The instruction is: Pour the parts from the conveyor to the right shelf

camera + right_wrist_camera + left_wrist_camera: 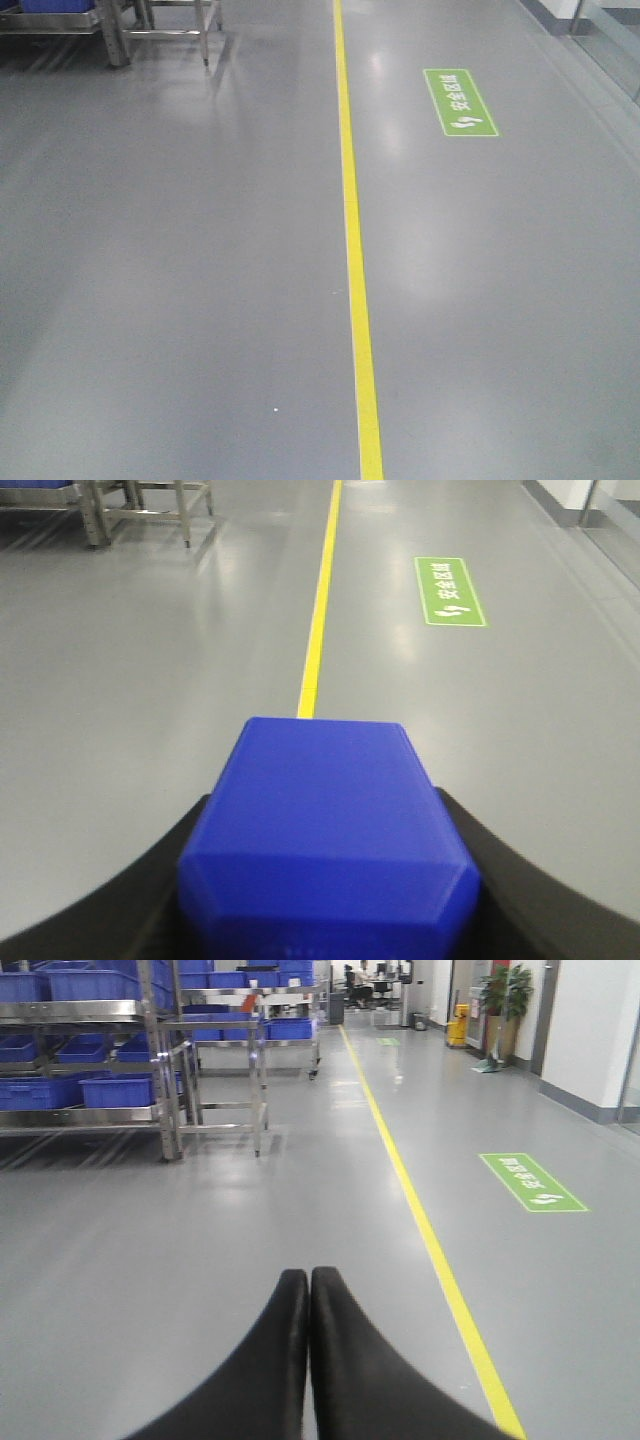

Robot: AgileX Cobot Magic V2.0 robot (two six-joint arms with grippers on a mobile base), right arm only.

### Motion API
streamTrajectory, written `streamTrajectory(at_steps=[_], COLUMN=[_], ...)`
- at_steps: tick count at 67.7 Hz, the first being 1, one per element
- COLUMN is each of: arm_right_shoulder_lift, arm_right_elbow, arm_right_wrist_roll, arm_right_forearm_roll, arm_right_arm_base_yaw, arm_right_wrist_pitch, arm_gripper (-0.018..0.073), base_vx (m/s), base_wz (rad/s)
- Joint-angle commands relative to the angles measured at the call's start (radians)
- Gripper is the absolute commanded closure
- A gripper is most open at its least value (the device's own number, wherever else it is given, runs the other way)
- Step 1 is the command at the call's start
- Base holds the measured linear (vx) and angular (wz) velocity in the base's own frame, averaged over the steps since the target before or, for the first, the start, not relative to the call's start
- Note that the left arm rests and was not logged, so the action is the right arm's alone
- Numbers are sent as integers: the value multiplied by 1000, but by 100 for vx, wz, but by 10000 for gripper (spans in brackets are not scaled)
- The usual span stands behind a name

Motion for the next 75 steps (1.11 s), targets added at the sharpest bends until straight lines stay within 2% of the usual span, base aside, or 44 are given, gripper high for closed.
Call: streamTrajectory(at_steps=[1, 75], arm_right_shoulder_lift=[9, 9], arm_right_elbow=[-27, -27], arm_right_wrist_roll=[-6, -6], arm_right_forearm_roll=[-5, -5], arm_right_arm_base_yaw=[1, 1], arm_right_wrist_pitch=[-76, -75], arm_gripper=[565, 565], base_vx=[-8, 6], base_wz=[-30, -8])
